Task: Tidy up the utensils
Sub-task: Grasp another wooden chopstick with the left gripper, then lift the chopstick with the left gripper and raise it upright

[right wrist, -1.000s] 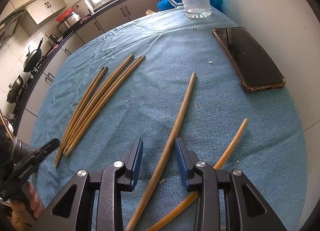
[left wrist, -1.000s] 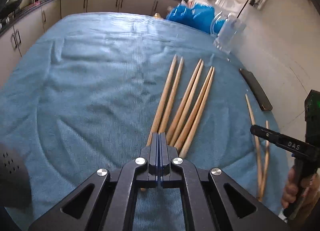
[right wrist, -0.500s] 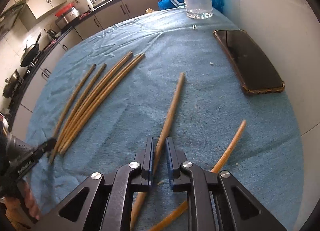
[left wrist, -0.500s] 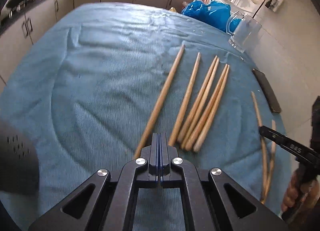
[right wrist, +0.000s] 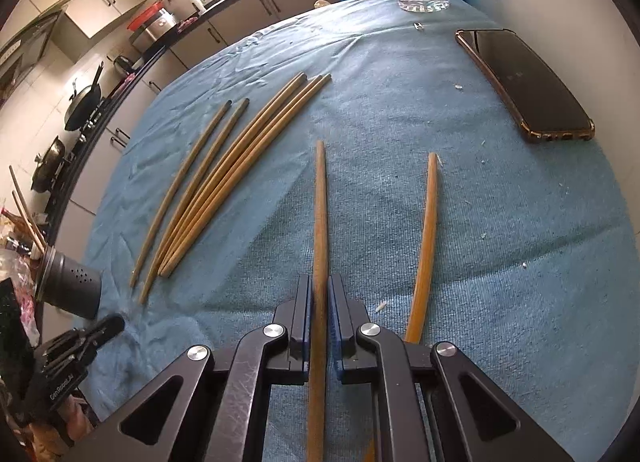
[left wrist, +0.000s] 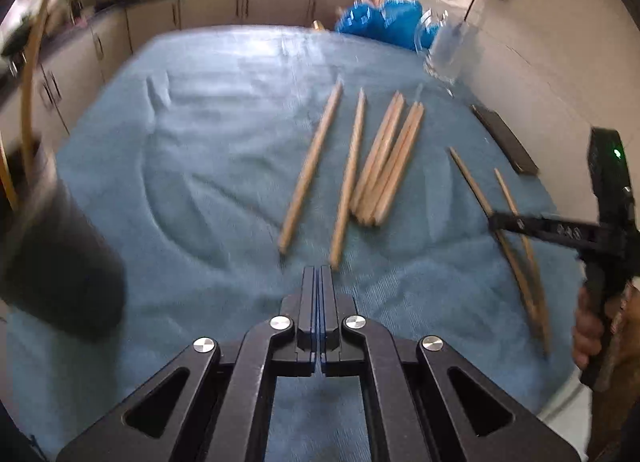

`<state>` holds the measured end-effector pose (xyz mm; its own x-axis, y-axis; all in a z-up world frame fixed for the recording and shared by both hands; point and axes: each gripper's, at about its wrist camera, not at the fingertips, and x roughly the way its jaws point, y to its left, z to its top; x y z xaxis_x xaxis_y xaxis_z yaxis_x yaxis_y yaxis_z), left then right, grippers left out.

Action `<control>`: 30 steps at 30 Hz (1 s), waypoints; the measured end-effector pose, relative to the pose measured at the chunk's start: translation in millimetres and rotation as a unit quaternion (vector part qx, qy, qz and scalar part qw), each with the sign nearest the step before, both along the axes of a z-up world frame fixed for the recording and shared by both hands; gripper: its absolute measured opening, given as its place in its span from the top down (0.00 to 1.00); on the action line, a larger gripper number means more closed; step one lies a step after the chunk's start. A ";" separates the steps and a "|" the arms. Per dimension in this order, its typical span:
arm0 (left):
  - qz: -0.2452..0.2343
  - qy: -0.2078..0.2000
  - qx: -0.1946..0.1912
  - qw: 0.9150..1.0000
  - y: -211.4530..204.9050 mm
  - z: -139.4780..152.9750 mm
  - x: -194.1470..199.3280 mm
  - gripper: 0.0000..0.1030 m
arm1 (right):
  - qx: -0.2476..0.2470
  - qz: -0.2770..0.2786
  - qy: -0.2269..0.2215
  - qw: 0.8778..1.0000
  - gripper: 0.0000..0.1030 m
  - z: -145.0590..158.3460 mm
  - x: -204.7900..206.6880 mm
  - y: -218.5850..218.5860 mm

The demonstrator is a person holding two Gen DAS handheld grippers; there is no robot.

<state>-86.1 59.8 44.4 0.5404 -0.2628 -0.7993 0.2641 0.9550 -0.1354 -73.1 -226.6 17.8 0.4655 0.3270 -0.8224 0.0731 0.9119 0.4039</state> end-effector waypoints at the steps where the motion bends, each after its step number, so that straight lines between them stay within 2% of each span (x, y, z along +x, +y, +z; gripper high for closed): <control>1: 0.001 -0.015 0.002 1.000 -2.4 2.4 5.9 0.92 | 0.002 -0.003 -0.001 1.000 0.91 -0.5 -0.5 -0.3; 2: 0.000 -0.021 0.000 1.000 -4.7 2.5 13.5 0.82 | 0.005 -0.005 -0.003 1.000 0.91 -0.9 -1.0 -0.5; 4: 0.001 -0.018 0.005 1.000 -9.2 -2.4 29.3 0.75 | 0.005 -0.006 -0.005 1.000 0.91 -0.7 -2.1 -0.3; 7: -0.002 -0.006 0.004 1.000 -15.3 -11.9 47.3 0.75 | 0.007 -0.003 -0.006 1.000 0.91 -0.4 -2.8 -0.9; 11: -0.002 0.001 0.039 0.999 -26.0 -24.9 66.6 0.75 | 0.008 0.002 -0.007 1.000 0.91 -1.1 -4.1 -3.7; 12: 0.000 -0.008 0.043 0.999 -27.5 -24.7 68.7 0.76 | 0.007 0.003 -0.008 1.000 0.91 -1.2 -4.7 -4.6; 14: 0.013 0.003 0.063 0.998 -30.7 -24.7 76.0 0.93 | 0.002 0.005 -0.009 1.000 0.91 -0.4 -4.8 -3.5; 17: 0.024 0.028 0.046 0.998 -29.3 -24.2 80.0 0.94 | -0.009 0.007 -0.009 1.000 0.91 1.3 -3.5 -0.1; 19: 0.028 0.048 0.026 0.998 -21.1 -23.2 73.8 0.94 | -0.013 0.009 -0.007 1.000 0.91 2.1 -2.0 1.5; 20: 0.031 0.072 -0.001 0.997 -13.5 -22.8 68.5 0.94 | -0.008 0.006 -0.005 1.000 0.92 2.0 -1.8 0.3; 23: 0.036 0.115 -0.039 0.992 4.5 -23.4 45.7 0.94 | 0.004 -0.001 0.002 1.000 0.92 0.8 -3.3 -2.6; 30: 0.003 0.160 -0.028 0.987 19.2 -19.8 -17.4 0.94 | 0.015 0.001 0.038 0.999 0.91 2.7 -21.9 1.5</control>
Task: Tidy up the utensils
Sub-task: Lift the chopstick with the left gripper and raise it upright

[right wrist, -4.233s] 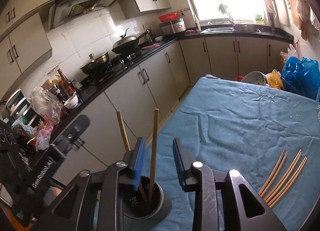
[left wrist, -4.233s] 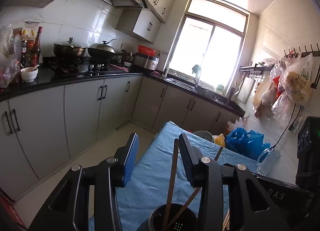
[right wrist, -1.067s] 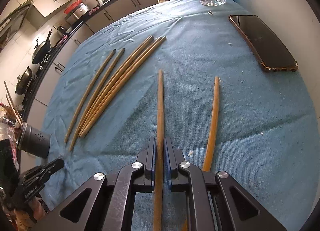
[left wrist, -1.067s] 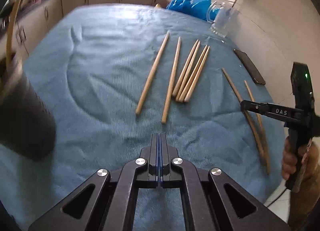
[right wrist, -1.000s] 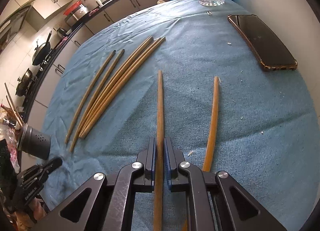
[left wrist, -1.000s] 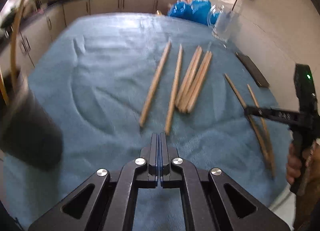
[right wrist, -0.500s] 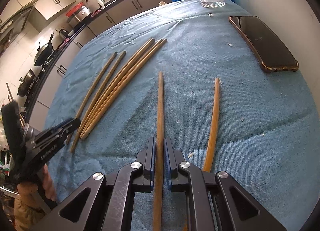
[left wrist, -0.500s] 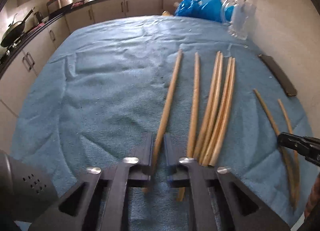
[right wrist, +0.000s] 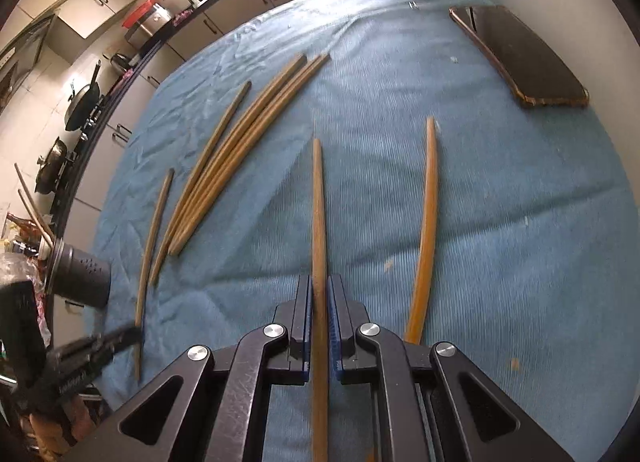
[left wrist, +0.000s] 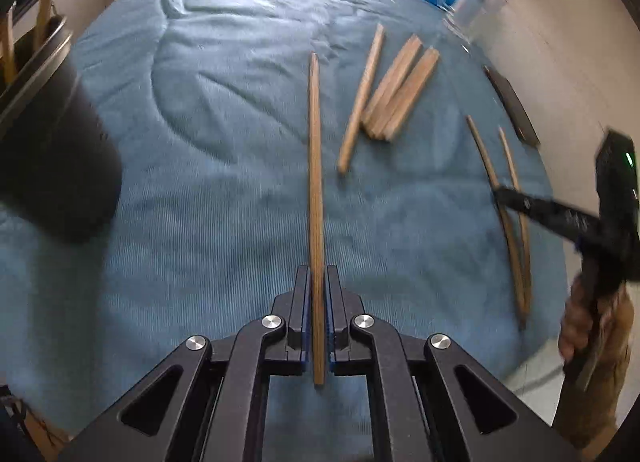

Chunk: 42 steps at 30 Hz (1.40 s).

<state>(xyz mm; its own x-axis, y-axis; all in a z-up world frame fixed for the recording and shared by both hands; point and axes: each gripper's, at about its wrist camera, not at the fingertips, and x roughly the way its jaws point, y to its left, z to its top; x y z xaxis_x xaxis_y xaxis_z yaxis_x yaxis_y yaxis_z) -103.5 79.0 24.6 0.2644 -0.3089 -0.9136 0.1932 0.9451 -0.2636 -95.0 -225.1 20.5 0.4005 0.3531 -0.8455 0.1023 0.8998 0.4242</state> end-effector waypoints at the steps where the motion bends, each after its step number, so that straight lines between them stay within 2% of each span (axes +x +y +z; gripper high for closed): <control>1: -0.007 0.000 0.004 1.000 0.0 3.3 -5.8 0.94 | -0.001 0.000 0.005 1.000 0.91 0.0 -3.0 0.4; 6: -0.014 -0.056 0.028 0.998 -4.3 29.4 -13.2 0.94 | -0.031 0.023 0.015 0.999 0.88 4.3 -0.5 6.0; 8: -0.006 -0.063 0.028 0.998 -6.1 31.5 -3.2 0.93 | -0.041 0.029 0.018 0.999 0.78 5.4 7.2 10.0; 10: 0.001 -0.066 0.034 0.997 -9.8 28.9 5.8 0.93 | -0.057 0.039 0.019 0.997 0.75 6.1 15.3 13.2; 11: 0.005 -0.065 0.042 0.997 -12.3 26.8 8.1 0.93 | -0.063 0.040 0.020 0.997 0.75 6.5 19.2 14.6; 15: 0.007 -0.042 0.020 0.999 -13.6 24.4 15.5 0.93 | -0.077 0.050 0.025 0.996 0.75 6.2 26.9 17.7; 18: 0.032 -0.059 0.012 0.998 -14.2 28.4 37.9 0.93 | -0.086 0.056 0.024 0.994 0.75 6.3 32.8 17.8; 20: 0.044 -0.055 0.010 0.997 -16.5 24.8 59.2 0.93 | -0.095 0.056 0.026 0.994 0.75 7.2 41.0 20.1; 24: 0.060 -0.043 0.028 0.997 -21.2 13.3 95.2 0.93 | -0.116 0.056 0.037 0.991 0.75 7.1 56.9 18.7; 28: 0.068 -0.029 0.046 0.996 -23.6 2.7 113.1 0.93 | -0.132 0.064 0.052 0.988 0.75 7.5 70.6 21.2; 32: 0.068 -0.026 0.053 0.996 -22.7 1.1 123.7 0.93 | -0.153 0.077 0.063 0.983 0.75 7.5 79.1 29.8; 34: 0.065 -0.021 0.035 0.997 -21.2 2.7 123.6 0.93 | -0.158 0.079 0.068 0.982 0.75 7.5 84.4 32.4; 38: 0.060 -0.039 -0.007 0.997 -18.5 17.6 115.1 0.93 | -0.141 0.073 0.070 0.985 0.75 6.0 89.7 30.2; 42: 0.043 -0.047 0.011 0.998 -28.4 16.0 116.8 0.93 | -0.137 0.071 0.066 0.986 0.75 5.0 91.4 29.3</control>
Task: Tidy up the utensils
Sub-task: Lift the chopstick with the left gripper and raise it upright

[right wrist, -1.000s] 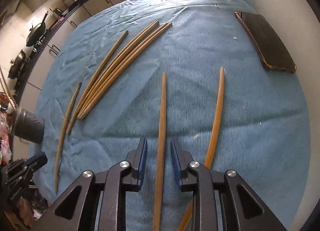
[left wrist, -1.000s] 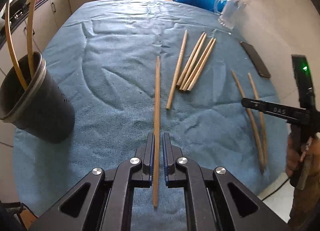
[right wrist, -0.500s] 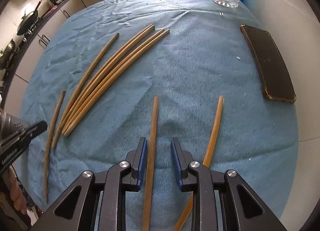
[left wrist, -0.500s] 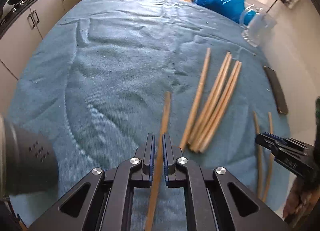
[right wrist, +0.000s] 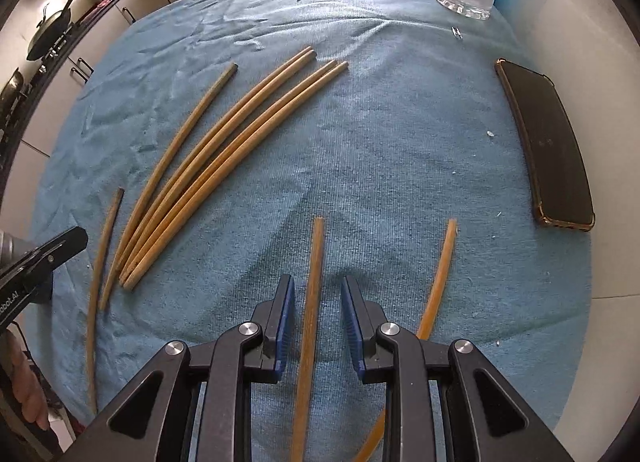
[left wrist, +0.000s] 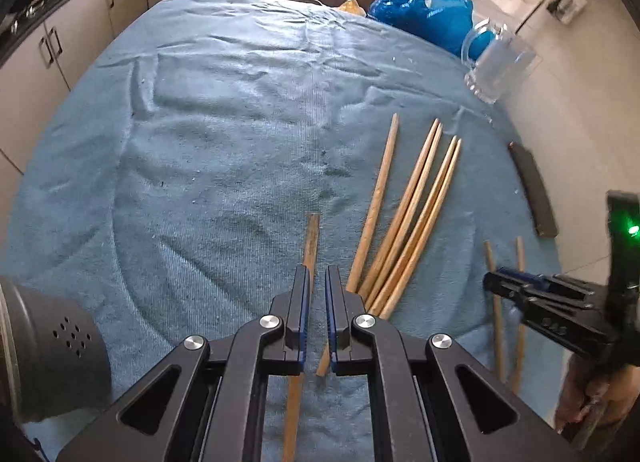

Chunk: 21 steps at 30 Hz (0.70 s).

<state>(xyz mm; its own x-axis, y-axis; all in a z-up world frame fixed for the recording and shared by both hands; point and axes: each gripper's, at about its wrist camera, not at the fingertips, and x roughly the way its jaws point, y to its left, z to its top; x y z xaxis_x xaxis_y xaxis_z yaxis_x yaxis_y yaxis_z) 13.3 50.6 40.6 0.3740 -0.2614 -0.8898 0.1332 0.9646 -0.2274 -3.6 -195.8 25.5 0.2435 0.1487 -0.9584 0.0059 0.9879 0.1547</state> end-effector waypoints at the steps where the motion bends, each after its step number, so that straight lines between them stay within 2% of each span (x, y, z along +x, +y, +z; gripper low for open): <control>1: -0.004 0.003 0.006 1.000 -3.3 -4.1 1.2 0.93 | 0.001 0.000 -0.001 1.000 0.75 -0.5 -0.7 -0.1; 6: -0.009 0.003 0.037 0.999 -8.4 -11.1 3.6 0.93 | 0.000 0.001 -0.001 1.000 0.75 -0.6 -5.2 0.2; 8: -0.006 0.028 0.030 0.999 -5.7 -17.2 8.1 0.93 | 0.000 0.004 0.004 1.000 0.75 -0.3 -5.2 0.8; 12: -0.006 0.029 0.028 0.999 -5.8 -19.5 10.8 0.93 | -0.005 0.010 0.017 1.000 0.75 -0.6 -1.1 3.9; 16: -0.014 0.029 0.038 0.999 -11.8 -19.2 11.1 0.87 | -0.007 0.016 0.031 0.999 0.73 -1.5 6.9 8.3; 18: -0.020 0.023 0.050 0.998 -16.4 -19.4 9.1 0.88 | -0.002 0.018 0.035 0.999 0.74 -2.3 12.3 9.6; 19: -0.021 0.021 0.048 0.998 -16.5 -19.4 7.7 0.93 | 0.001 0.019 0.033 0.999 0.79 -2.5 13.7 9.5; 20: -0.017 0.020 0.039 0.999 -14.0 -19.2 4.8 0.93 | -0.004 0.019 0.030 0.999 0.93 -2.5 14.1 9.3; 21: -0.012 0.019 0.031 0.999 -9.6 -18.3 1.6 0.93 | -0.010 0.017 0.025 0.999 0.92 -2.9 14.1 8.2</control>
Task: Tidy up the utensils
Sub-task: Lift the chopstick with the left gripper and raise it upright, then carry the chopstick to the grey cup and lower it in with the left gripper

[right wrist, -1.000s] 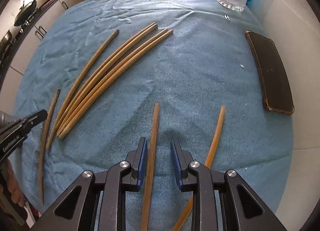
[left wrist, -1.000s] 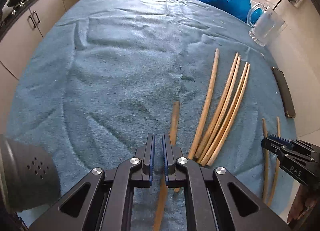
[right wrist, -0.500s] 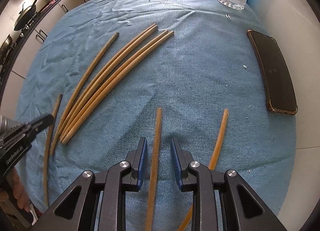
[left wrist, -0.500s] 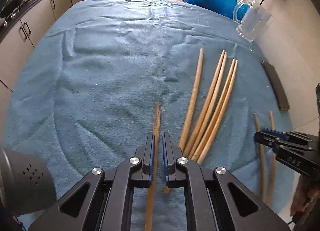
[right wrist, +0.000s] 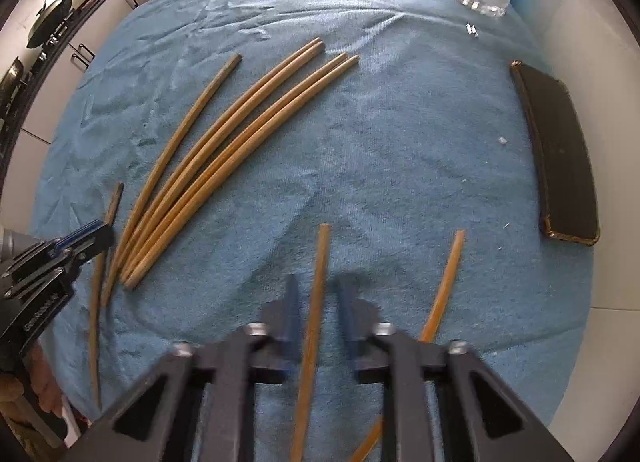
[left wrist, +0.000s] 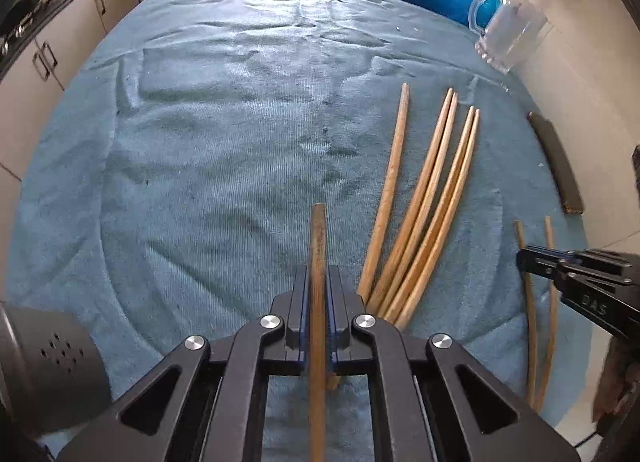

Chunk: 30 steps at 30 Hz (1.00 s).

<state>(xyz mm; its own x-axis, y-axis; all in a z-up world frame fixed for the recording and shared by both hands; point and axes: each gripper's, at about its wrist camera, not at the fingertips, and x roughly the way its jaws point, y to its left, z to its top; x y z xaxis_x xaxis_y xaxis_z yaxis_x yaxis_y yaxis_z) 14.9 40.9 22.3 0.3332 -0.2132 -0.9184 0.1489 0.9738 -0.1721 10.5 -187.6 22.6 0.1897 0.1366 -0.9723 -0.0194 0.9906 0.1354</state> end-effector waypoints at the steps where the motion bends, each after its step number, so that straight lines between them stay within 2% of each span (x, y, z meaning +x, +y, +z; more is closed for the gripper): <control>1: 0.005 -0.005 -0.004 1.000 2.7 2.6 -3.9 0.93 | 0.004 -0.003 -0.003 1.000 0.93 0.2 -0.1 -0.8; 6: 0.008 -0.059 -0.044 0.997 15.8 33.8 -34.8 0.93 | 0.020 -0.010 -0.058 0.998 0.94 12.6 -14.9 0.0; 11: -0.001 -0.125 -0.096 0.988 26.8 72.8 -77.9 0.93 | 0.049 -0.003 -0.133 0.990 0.94 46.1 -44.5 9.6; 15: -0.002 -0.182 -0.121 0.976 40.8 102.0 -118.8 0.93 | 0.078 0.003 -0.192 0.978 0.94 74.5 -72.6 18.9; 20: 0.013 -0.236 -0.151 0.960 66.4 131.6 -157.1 0.93 | 0.086 0.013 -0.251 0.964 0.94 105.4 -100.9 28.3; 25: 0.036 -0.287 -0.162 0.943 94.3 157.5 -184.3 0.93 | 0.098 0.027 -0.306 0.947 0.94 134.2 -116.3 46.2; 30: 0.055 -0.322 -0.170 0.930 122.5 180.4 -197.2 0.93 | 0.103 0.042 -0.356 0.928 0.94 164.3 -123.7 67.5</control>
